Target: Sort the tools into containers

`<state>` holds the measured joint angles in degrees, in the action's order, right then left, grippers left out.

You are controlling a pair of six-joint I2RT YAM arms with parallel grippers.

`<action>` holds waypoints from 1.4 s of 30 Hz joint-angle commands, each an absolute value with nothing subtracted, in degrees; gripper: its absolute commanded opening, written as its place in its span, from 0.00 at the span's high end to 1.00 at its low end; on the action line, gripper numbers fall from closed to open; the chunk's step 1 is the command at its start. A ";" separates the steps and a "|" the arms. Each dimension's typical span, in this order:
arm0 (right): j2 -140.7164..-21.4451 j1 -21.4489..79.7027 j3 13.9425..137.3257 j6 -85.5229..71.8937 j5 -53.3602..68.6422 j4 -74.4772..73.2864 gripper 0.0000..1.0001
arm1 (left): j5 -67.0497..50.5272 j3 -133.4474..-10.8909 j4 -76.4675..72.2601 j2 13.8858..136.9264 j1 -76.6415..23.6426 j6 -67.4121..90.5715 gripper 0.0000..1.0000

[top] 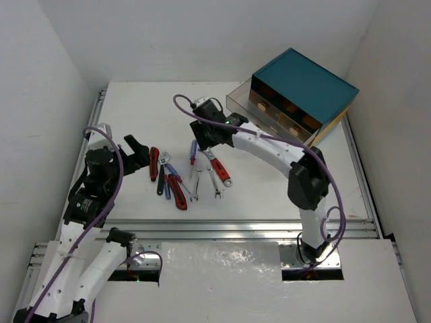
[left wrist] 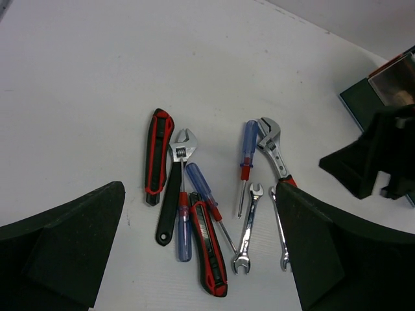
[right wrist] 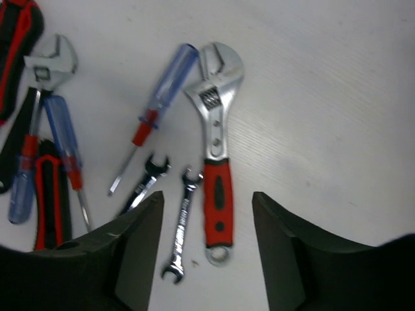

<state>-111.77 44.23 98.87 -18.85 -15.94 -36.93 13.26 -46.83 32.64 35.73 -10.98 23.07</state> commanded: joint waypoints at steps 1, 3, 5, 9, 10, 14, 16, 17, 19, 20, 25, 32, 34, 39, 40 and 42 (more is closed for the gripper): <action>-116.62 46.40 101.96 -23.89 -13.70 -35.34 0.44 | 15.81 -47.72 31.46 34.55 -11.51 24.08 0.00; -119.78 47.37 102.39 -27.67 -15.46 -33.32 0.47 | 16.00 -47.46 31.20 33.49 -11.43 24.26 0.00; -123.46 47.98 104.41 -30.83 -18.44 -32.26 0.51 | 15.47 -47.20 31.03 33.31 -11.43 24.08 0.00; -130.84 48.60 111.85 -33.40 -19.34 -33.39 0.52 | 14.94 -47.55 31.29 34.45 -11.51 23.99 0.00; -132.44 48.78 113.54 -33.66 -19.34 -34.18 0.52 | 14.94 -47.55 31.29 34.63 -11.43 23.91 0.00; -138.16 48.87 118.74 -34.28 -18.98 -36.03 0.52 | 14.50 -47.46 31.11 34.10 -11.51 23.82 0.00; -139.65 48.78 119.09 -34.63 -19.42 -35.42 0.52 | 14.41 -47.46 31.03 33.75 -11.51 23.73 0.00; -140.18 48.78 119.18 -34.80 -19.51 -35.42 0.52 | 14.41 -47.37 31.03 33.49 -11.43 23.73 0.00; -142.19 48.52 120.49 -35.41 -20.39 -36.29 0.52 | 14.15 -47.37 30.94 33.31 -11.43 23.64 0.00; -142.90 48.43 121.46 -35.51 -21.09 -37.26 0.53 | 14.06 -47.29 30.85 33.22 -11.43 23.64 0.00; -144.58 48.34 120.85 -35.07 -19.17 -37.09 0.77 | 13.62 -47.29 30.76 33.22 -11.43 23.47 0.00; -133.88 48.34 118.47 -30.06 -10.12 -30.24 0.92 | 13.97 -47.20 30.85 33.31 -11.51 23.64 0.00; -129.57 48.34 118.13 -25.07 -8.97 -29.10 0.91 | 14.24 -47.29 30.85 33.57 -11.43 23.73 0.00; -112.68 44.21 110.57 -7.41 -6.33 -31.37 0.87 | 17.14 -47.29 31.81 35.76 -11.60 25.57 0.00; -110.41 43.43 107.35 -4.60 -9.11 -31.64 0.86 | 20.01 -47.81 33.03 36.99 -11.60 26.45 0.00; -104.61 40.35 103.64 4.28 -11.15 -32.86 0.85 | 20.57 -51.05 36.98 42.96 -11.51 28.03 0.00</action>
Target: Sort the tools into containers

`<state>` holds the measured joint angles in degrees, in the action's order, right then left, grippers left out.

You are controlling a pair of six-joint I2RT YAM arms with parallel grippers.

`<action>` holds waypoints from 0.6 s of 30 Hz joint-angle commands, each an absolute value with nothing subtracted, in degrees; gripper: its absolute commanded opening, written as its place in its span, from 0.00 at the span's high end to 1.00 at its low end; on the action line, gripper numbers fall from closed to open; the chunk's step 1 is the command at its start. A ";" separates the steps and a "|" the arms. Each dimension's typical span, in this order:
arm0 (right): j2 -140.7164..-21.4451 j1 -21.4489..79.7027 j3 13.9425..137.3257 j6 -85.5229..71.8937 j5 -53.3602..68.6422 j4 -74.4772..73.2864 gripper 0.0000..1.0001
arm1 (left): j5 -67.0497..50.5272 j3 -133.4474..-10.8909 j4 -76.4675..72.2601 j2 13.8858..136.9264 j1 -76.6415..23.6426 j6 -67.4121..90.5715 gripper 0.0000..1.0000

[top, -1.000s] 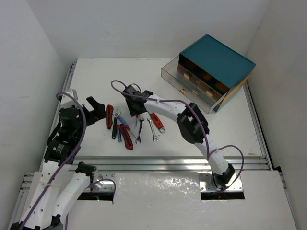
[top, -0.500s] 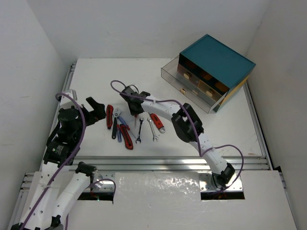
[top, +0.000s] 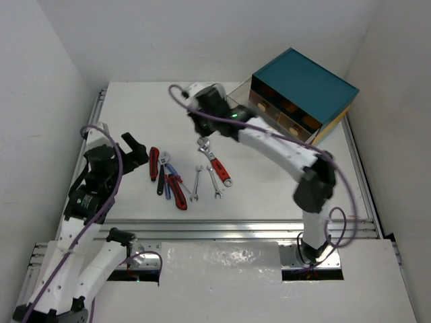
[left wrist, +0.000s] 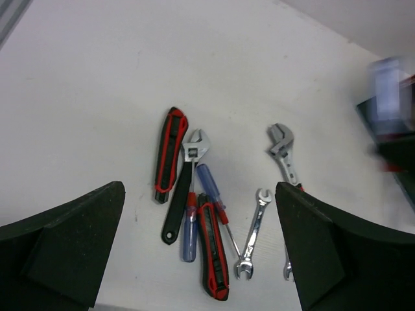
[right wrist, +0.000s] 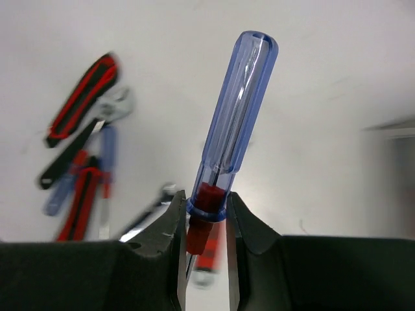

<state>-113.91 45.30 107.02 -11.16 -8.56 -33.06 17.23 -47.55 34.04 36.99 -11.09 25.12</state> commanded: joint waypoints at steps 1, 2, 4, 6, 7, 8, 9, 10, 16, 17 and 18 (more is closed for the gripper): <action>-103.20 37.47 102.93 8.31 -12.29 -33.39 0.87 | 19.00 -52.98 37.61 44.81 -11.51 28.65 0.00; -101.88 35.79 102.40 9.83 -12.30 -33.83 0.87 | 17.77 -53.61 37.62 48.13 -11.51 28.91 0.00; -99.41 32.19 103.70 12.64 -11.17 -36.73 0.88 | 16.35 -54.23 36.65 50.53 -11.51 30.32 0.00; -99.23 27.26 106.76 15.90 -10.55 -39.88 0.89 | 15.39 -54.14 34.82 53.16 -11.60 32.08 0.00; -99.66 25.77 108.01 16.34 -9.94 -41.03 0.89 | 15.12 -53.97 34.37 53.87 -11.60 32.86 0.00; -100.28 22.79 109.32 17.04 -8.10 -42.26 0.88 | 14.94 -53.44 33.84 55.53 -11.86 34.26 0.00; -101.24 21.46 110.73 17.14 -7.22 -45.15 0.87 | 14.94 -53.00 32.79 56.33 -12.04 35.06 0.00; -103.25 20.49 113.18 17.05 -7.12 -45.96 0.84 | 14.85 -52.56 32.26 57.29 -12.30 35.68 0.00; -107.75 17.31 116.36 16.61 -11.33 -46.84 0.40 | 19.41 -52.47 31.03 65.73 -17.22 40.07 0.00; -108.10 17.31 119.24 16.44 -11.16 -48.41 0.37 | 19.68 -52.38 30.24 66.96 -17.66 40.69 0.00; -108.28 17.31 120.75 15.91 -11.08 -49.30 0.33 | 20.04 -52.30 29.71 67.49 -18.01 40.95 0.00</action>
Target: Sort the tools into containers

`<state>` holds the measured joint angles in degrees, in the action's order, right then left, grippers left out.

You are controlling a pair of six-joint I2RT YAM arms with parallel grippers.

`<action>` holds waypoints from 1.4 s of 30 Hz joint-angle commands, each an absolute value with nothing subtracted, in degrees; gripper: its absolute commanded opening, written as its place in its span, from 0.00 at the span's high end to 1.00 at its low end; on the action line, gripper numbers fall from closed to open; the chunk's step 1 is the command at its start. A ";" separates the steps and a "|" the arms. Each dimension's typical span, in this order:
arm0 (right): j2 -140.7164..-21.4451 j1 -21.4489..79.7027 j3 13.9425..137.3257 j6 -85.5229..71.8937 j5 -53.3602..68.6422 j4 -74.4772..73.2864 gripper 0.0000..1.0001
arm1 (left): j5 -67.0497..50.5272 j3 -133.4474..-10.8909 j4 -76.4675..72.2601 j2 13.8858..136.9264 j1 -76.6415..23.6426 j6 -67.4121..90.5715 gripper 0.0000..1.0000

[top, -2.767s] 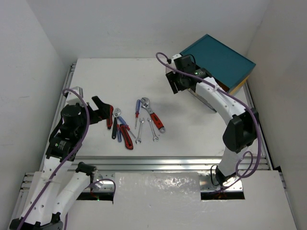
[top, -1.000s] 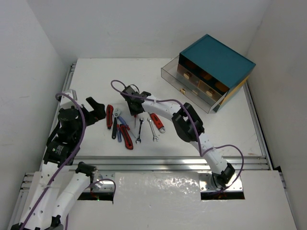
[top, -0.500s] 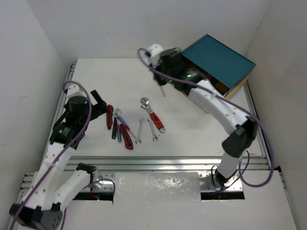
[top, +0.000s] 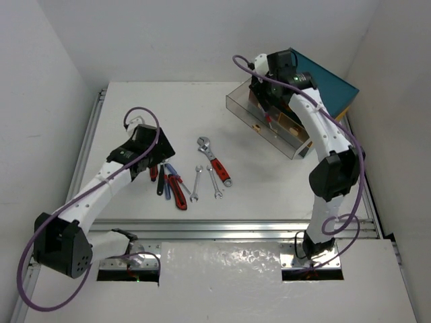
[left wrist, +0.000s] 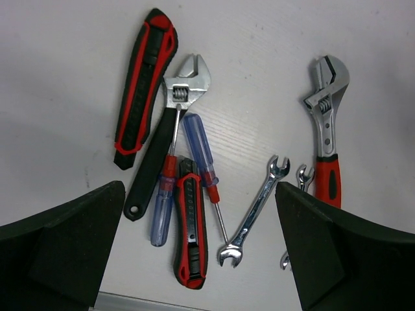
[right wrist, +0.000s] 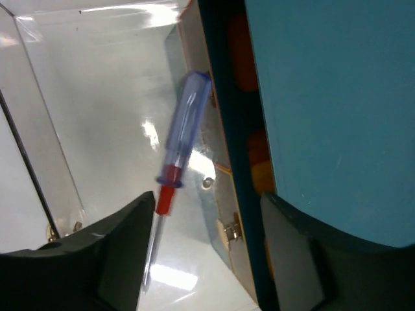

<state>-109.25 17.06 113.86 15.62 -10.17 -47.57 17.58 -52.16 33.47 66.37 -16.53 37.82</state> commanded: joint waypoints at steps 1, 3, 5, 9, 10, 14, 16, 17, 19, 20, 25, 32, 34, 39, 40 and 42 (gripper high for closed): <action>-108.28 17.40 121.89 14.08 -11.16 -49.83 0.31 | 20.39 -52.21 29.45 68.63 -18.71 41.39 0.00; -107.41 17.66 124.01 11.88 -11.16 -51.41 0.14 | 21.18 -52.21 28.48 69.87 -19.59 42.45 0.01; -103.73 18.89 122.97 6.44 -10.90 -51.42 0.13 | 22.85 -52.73 27.86 72.50 -21.44 43.24 0.01; -90.64 27.23 101.39 -3.67 -11.49 -42.56 0.15 | 22.25 -54.75 26.20 78.65 -22.50 43.16 0.07; -85.57 29.07 97.34 -4.56 -15.08 -38.54 0.17 | 22.24 -55.19 25.67 81.19 -22.50 42.63 0.13; -77.79 32.08 79.92 -9.84 -12.83 -34.37 0.25 | 22.94 -57.30 26.11 86.65 -22.50 44.03 0.27; -75.77 32.87 75.96 -11.25 -11.52 -32.71 0.27 | 23.20 -57.48 25.23 89.11 -22.59 45.00 0.36; -74.20 33.31 72.54 -11.69 -10.99 -32.35 0.27 | 22.94 -57.74 24.70 90.77 -22.50 45.00 0.51; -73.04 33.57 69.97 -11.86 -10.11 -31.30 0.28 | 22.76 -58.18 24.35 92.54 -22.50 45.70 0.66; -72.17 33.84 68.13 -11.69 -9.76 -30.94 0.28 | 22.33 -58.53 24.26 94.20 -22.50 46.05 0.68; -70.84 34.10 65.83 -11.34 -9.49 -30.59 0.28 | 22.23 -58.36 23.29 97.82 -22.59 47.28 0.65; -70.66 34.10 64.87 -11.51 -6.86 -29.09 0.30 | 21.37 -57.48 21.01 102.29 -22.67 47.64 0.70; -70.75 34.10 64.43 -11.78 -5.54 -28.13 0.31 | 20.31 -57.57 19.60 103.27 -22.67 47.29 0.73; -69.44 34.10 58.81 -16.58 5.51 -20.68 0.24 | 15.57 -57.48 16.88 101.18 -23.64 46.49 1.00; -69.09 34.19 56.80 -18.35 9.37 -17.61 0.18 | 14.86 -57.22 15.57 99.86 -23.99 46.49 1.00; -69.52 34.10 50.56 -25.09 21.41 -6.54 0.05 | 11.97 -55.82 13.46 94.08 -25.65 46.49 1.00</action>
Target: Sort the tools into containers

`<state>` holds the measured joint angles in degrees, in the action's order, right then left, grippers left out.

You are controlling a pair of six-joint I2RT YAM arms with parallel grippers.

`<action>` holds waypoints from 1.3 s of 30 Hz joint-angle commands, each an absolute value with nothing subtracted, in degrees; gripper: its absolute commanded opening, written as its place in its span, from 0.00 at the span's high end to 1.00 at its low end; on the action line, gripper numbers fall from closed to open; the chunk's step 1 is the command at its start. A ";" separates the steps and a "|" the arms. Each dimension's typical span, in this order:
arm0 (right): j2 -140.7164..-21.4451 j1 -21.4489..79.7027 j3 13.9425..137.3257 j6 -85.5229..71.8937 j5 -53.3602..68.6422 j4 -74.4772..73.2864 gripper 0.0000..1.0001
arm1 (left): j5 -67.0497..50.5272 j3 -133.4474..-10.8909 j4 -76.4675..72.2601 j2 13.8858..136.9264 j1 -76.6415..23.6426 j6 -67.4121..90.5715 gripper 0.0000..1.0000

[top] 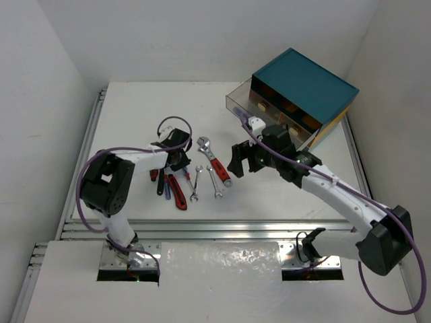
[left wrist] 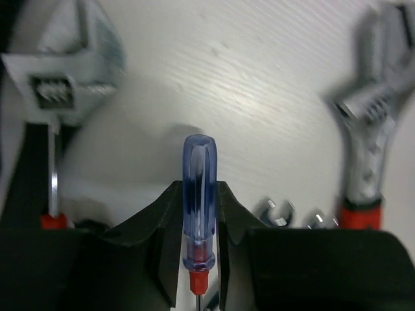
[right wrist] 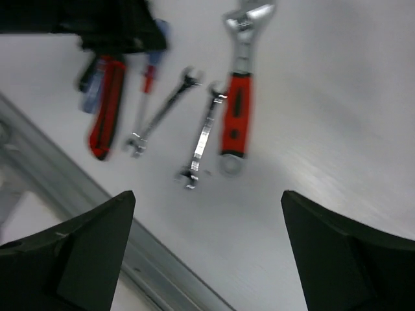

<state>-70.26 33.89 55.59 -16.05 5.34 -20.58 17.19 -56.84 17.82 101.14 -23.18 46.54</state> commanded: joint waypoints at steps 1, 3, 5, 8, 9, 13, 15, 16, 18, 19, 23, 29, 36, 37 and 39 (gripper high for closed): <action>-70.30 34.19 48.97 -27.57 23.53 -0.67 0.05 | 10.56 -55.03 10.40 92.13 -26.45 46.41 1.00; -73.38 34.28 46.41 -33.82 24.09 3.50 0.05 | 7.22 -52.92 7.57 86.50 -29.34 46.84 1.00; -75.40 34.54 45.79 -36.72 21.46 5.88 0.07 | 5.46 -50.73 3.27 83.60 -32.15 47.81 1.00; -78.83 34.63 45.61 -40.16 18.03 9.31 0.12 | 1.15 -47.56 -3.16 78.94 -34.53 49.83 1.00; -79.45 34.54 45.88 -40.69 16.80 9.75 0.14 | -0.60 -46.77 -4.38 78.23 -34.98 50.70 1.00; -81.91 34.63 47.63 -41.92 16.08 11.07 0.20 | -5.53 -43.43 -11.49 75.68 -35.68 53.69 1.00; -82.88 34.63 48.34 -43.41 17.39 12.13 0.25 | -6.32 -42.19 -14.31 74.45 -36.12 54.49 1.00; -83.32 34.72 48.51 -43.68 18.45 13.09 0.36 | -6.24 -42.10 -14.67 74.18 -36.30 54.58 1.00; -84.02 34.89 48.43 -44.91 19.07 14.23 0.47 | -6.76 -41.92 -16.08 73.83 -36.47 54.93 1.00; -84.02 34.81 47.91 -45.61 20.73 16.07 0.54 | -6.94 -41.58 -16.78 73.83 -36.47 55.19 1.00; -85.34 34.89 48.25 -49.12 26.53 19.33 0.71 | -7.21 -41.31 -19.07 73.22 -36.47 55.55 1.00; -82.27 34.72 50.00 -45.46 24.36 13.99 1.00 | -2.05 -44.02 -15.05 70.06 -36.47 53.36 0.53; -75.94 33.58 68.33 -18.41 -0.73 -19.88 1.00 | 24.93 -58.25 25.62 68.12 -35.95 51.15 0.00; -76.02 32.44 70.55 -14.98 -4.01 -22.56 1.00 | 27.57 -58.71 28.88 67.16 -35.34 51.85 0.00; -76.38 31.30 75.55 -4.25 -10.50 -26.87 1.00 | 33.30 -58.28 35.93 65.84 -34.72 52.82 0.00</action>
<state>-78.78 33.32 67.07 -23.11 5.37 -15.81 19.31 -57.21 18.11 68.86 -35.66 51.72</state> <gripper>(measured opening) 0.168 0.996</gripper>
